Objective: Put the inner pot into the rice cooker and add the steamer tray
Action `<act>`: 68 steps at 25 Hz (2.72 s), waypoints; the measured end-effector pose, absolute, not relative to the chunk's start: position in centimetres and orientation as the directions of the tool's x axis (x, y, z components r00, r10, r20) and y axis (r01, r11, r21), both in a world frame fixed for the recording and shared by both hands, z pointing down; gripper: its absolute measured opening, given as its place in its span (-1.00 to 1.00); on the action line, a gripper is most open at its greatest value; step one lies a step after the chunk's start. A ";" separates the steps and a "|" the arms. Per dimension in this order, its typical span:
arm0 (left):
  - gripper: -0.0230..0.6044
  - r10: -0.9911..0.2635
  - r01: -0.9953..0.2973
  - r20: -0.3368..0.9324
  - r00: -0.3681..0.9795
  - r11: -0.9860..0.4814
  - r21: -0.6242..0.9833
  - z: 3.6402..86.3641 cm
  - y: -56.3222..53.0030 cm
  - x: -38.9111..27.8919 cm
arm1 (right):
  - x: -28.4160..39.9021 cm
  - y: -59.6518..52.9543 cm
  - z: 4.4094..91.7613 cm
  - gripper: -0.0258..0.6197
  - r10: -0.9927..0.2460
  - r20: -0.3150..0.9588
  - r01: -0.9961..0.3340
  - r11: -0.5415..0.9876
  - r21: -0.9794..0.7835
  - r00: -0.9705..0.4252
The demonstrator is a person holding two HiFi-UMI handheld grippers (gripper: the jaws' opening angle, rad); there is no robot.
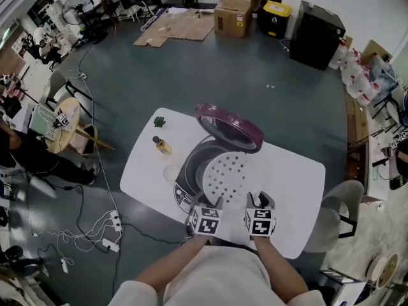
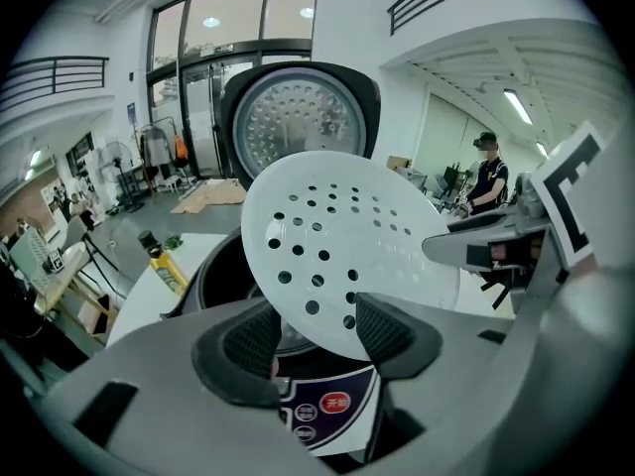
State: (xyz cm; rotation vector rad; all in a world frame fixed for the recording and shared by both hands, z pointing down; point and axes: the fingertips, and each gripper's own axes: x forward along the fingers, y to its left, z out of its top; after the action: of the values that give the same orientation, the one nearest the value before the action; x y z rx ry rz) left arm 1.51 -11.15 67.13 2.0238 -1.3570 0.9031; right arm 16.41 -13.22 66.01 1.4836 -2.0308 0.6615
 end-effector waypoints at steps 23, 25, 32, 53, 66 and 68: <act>-0.05 -0.451 -0.871 0.867 0.210 -0.489 -0.043 71.5 -15.9 -7.9 | 6.5 -16.2 70.8 -0.29 -0.580 0.784 -0.941 0.339 -0.015 -0.222; -0.04 -0.424 -0.866 0.881 0.209 -0.499 -0.035 72.4 -15.7 -8.0 | 6.5 -16.0 71.5 -0.28 -0.568 0.794 -0.941 0.337 -0.014 -0.215; 0.00 -0.404 -0.846 0.893 0.198 -0.530 -0.052 73.6 -15.9 -8.5 | 6.2 -15.6 72.6 -0.24 -0.530 0.827 -0.947 0.320 -0.010 -0.188; 0.53 -0.467 -0.772 0.847 0.255 -0.626 -0.112 72.9 -16.9 -10.6 | 6.6 -16.0 70.5 0.08 -0.587 0.803 -0.945 0.311 0.105 -0.104; 0.23 -0.515 -0.747 0.712 0.477 -0.665 0.020 66.4 -16.5 -9.8 | 5.5 -13.6 64.6 -0.17 -0.741 0.662 -0.979 0.198 0.055 -0.112; 0.15 -0.522 -0.750 0.696 0.494 -0.660 0.037 65.6 -16.1 -9.7 | 5.7 -13.1 63.4 -0.23 -0.760 0.640 -0.981 0.189 0.049 -0.114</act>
State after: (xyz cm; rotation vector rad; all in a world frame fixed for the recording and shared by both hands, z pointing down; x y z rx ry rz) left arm -9.72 -16.10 65.62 2.4069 -1.0659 0.9521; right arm 5.68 -13.05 63.45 1.6241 -1.9312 0.5348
